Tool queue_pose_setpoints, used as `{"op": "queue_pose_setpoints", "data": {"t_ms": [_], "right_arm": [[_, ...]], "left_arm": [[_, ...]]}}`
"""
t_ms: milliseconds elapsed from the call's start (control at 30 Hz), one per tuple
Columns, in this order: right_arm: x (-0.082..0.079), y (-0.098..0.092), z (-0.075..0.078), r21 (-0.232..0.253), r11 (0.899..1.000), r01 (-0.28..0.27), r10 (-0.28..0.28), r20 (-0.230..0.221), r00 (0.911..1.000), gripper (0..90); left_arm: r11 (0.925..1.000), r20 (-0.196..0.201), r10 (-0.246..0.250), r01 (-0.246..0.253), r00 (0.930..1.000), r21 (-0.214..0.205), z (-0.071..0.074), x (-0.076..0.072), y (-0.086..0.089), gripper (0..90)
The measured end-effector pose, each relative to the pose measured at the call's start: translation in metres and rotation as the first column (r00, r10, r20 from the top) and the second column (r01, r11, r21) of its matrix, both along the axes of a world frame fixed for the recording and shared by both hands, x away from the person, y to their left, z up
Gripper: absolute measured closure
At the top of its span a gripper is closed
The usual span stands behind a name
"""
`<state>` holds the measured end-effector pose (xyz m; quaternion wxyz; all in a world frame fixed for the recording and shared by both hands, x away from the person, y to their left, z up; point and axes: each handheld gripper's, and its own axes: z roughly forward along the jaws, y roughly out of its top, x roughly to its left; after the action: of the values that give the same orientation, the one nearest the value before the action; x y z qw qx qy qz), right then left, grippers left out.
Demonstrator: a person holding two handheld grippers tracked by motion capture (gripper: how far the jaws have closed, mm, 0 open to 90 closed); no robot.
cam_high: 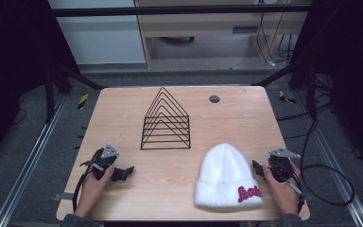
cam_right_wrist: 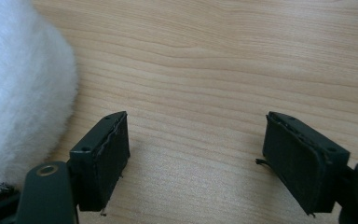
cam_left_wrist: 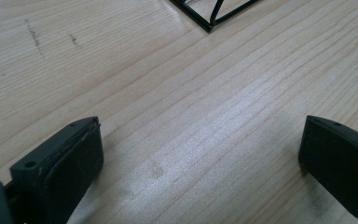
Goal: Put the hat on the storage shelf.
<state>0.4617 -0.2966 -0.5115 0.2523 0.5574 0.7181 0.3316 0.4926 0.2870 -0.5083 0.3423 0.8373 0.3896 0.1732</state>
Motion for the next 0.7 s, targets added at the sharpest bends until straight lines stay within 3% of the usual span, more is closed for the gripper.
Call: {"op": "queue_pose_setpoints", "data": {"t_ms": [700], "right_arm": [[0.0,0.002,-0.0001,0.001,1.0,0.018,-0.018,-0.001,0.9998,22.5]], "left_arm": [[1.0,0.002,0.0,0.0,1.0,-0.002,-0.0001,0.0001,-0.0001,0.0]]}}
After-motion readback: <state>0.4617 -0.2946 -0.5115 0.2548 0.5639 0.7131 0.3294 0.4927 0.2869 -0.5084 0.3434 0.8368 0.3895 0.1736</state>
